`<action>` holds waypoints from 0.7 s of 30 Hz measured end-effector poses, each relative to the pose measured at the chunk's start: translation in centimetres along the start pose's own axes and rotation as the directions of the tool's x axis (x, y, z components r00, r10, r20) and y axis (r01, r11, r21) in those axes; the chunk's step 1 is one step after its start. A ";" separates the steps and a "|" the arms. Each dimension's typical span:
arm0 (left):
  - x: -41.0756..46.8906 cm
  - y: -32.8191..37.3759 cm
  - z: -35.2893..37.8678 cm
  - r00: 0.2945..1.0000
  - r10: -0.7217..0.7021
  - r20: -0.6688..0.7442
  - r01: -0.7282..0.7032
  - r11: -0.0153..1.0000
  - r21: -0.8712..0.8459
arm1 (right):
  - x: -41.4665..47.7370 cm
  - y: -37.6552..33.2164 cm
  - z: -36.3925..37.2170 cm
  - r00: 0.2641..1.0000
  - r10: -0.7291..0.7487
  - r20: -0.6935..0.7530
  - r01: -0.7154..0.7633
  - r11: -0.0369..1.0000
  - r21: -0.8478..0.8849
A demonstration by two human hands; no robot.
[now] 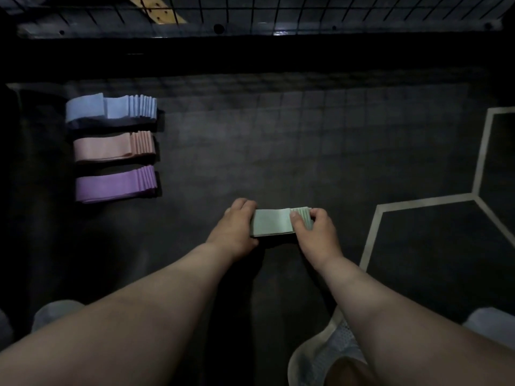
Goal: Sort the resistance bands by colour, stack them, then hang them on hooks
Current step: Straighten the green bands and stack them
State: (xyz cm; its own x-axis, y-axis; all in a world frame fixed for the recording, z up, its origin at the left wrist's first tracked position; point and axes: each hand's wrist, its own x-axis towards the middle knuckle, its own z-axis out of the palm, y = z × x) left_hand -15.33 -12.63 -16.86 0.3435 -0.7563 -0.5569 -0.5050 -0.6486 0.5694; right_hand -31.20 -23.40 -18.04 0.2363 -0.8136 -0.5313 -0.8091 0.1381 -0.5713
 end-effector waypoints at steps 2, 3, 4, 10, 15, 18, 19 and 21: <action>0.0 0.2 0.1 1.000 -0.011 0.011 0.011 1.000 0.014 | -0.3 -0.1 0.4 1.000 -0.015 -0.024 0.015 1.000 0.020; 0.0 0.2 0.2 1.000 -0.024 0.016 0.024 0.999 0.021 | -0.4 -0.1 0.7 0.999 -0.018 -0.046 0.019 1.000 0.023; 0.1 0.3 0.3 0.999 -0.038 0.014 0.038 0.999 0.023 | -0.4 0.0 1.0 0.998 -0.013 -0.067 0.015 1.000 0.027; 0.4 0.4 0.4 0.996 -0.083 0.023 0.082 0.996 0.041 | 0.0 -0.2 0.6 0.996 0.071 -0.060 -0.063 0.989 0.135; 1.0 -0.5 -0.7 0.988 -0.027 0.153 0.032 0.999 -0.026 | 0.9 0.3 0.0 0.997 0.075 -0.034 -0.068 0.985 0.158; 1.8 -1.6 -2.5 0.963 -0.018 0.270 0.028 0.999 -0.032 | 1.6 0.3 -0.3 0.994 0.105 0.038 -0.110 0.980 0.166; 2.1 -1.8 -3.0 0.958 -0.005 0.286 0.006 1.000 -0.001 | 1.8 0.3 -0.5 0.992 0.103 0.068 -0.112 0.982 0.151; 2.3 -2.2 -3.6 0.950 0.045 0.308 -0.072 0.994 0.078 | 1.9 0.4 -0.9 0.990 0.067 0.125 -0.083 0.989 0.125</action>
State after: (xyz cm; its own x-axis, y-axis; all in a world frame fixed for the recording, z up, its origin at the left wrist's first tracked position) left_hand -10.59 -13.28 -17.21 0.0597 -0.7214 -0.6899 -0.5885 -0.5837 0.5595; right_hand -31.51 -25.43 -18.73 0.2473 -0.7253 -0.6425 -0.7523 0.2742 -0.5991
